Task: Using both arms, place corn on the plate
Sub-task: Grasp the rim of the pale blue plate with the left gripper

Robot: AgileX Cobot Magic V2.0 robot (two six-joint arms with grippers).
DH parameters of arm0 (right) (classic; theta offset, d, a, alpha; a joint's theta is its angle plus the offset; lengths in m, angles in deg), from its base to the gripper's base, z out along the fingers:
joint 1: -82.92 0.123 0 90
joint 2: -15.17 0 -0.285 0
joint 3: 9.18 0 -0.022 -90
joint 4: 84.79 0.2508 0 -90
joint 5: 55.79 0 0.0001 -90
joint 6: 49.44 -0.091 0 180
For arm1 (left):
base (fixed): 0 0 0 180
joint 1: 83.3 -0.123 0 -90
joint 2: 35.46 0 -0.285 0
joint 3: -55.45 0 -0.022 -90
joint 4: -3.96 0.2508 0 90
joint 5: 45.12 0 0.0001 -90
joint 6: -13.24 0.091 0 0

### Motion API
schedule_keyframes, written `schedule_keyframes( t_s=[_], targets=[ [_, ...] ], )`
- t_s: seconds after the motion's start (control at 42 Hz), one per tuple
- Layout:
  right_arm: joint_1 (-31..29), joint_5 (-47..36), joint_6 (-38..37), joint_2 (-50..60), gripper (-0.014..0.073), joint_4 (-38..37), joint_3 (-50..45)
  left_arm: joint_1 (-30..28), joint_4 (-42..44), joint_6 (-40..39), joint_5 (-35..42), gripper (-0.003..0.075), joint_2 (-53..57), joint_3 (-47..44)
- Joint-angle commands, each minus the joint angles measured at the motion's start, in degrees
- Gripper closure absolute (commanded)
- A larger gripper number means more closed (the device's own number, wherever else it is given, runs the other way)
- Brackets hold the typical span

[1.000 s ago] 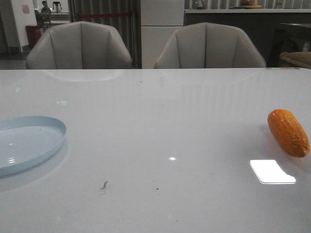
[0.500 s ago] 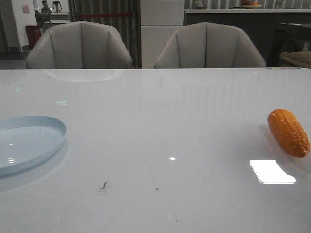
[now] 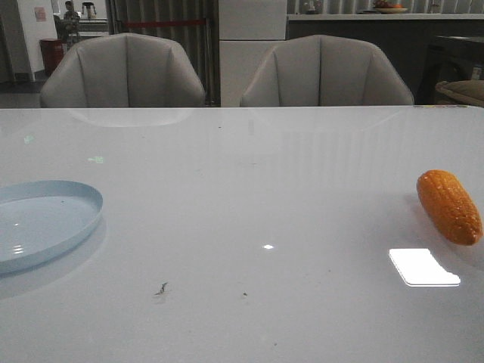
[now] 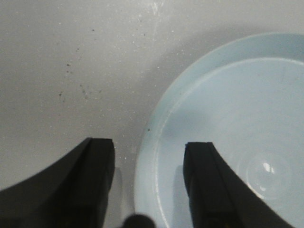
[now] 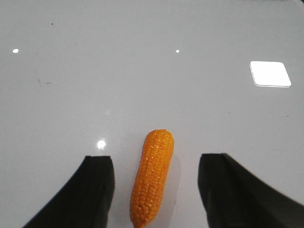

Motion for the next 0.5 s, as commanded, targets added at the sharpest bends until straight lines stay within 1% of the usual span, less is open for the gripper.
schedule_keyframes(
  t_s=[0.0, 0.19, 0.31, 0.357, 0.405, 0.429, 0.476],
  targets=[
    [0.1, -3.1, 0.3, 0.4, 0.0095, -0.4, 2.0, -0.1, -0.4, -0.4, 1.7, 0.0316, 0.6, 2.0],
    [0.1, -3.1, 0.3, 0.4, 0.0095, 0.2, 2.0, -0.1, -0.3, -0.4, 2.0, 0.0316, -2.3, 2.0],
    [0.1, -3.1, 0.3, 0.4, 0.0095, 0.2, 2.0, -0.1, -0.4, -0.4, 0.8, 0.0324, -3.5, 2.0],
    [0.1, -3.1, 0.3, 0.4, 0.0095, 0.2, 2.0, 0.0, -0.4, -0.4, 0.1, 0.036, -3.8, 2.0],
    [0.1, -3.1, 0.3, 0.4, 0.0095, 0.2, 2.0, 0.0, -0.4, -0.4, -0.4, 0.0437, -3.8, 2.0],
    [0.1, -3.0, 0.3, 0.4, 0.0095, 0.2, 2.0, 0.0, -0.4, -0.4, -0.7, 0.0461, -3.8, 2.0],
    [0.1, -3.0, 0.3, 0.4, 0.0095, 0.2, 2.0, 0.0, -0.4, -0.4, -1.0, 0.0562, -3.8, 2.0]
  ],
)
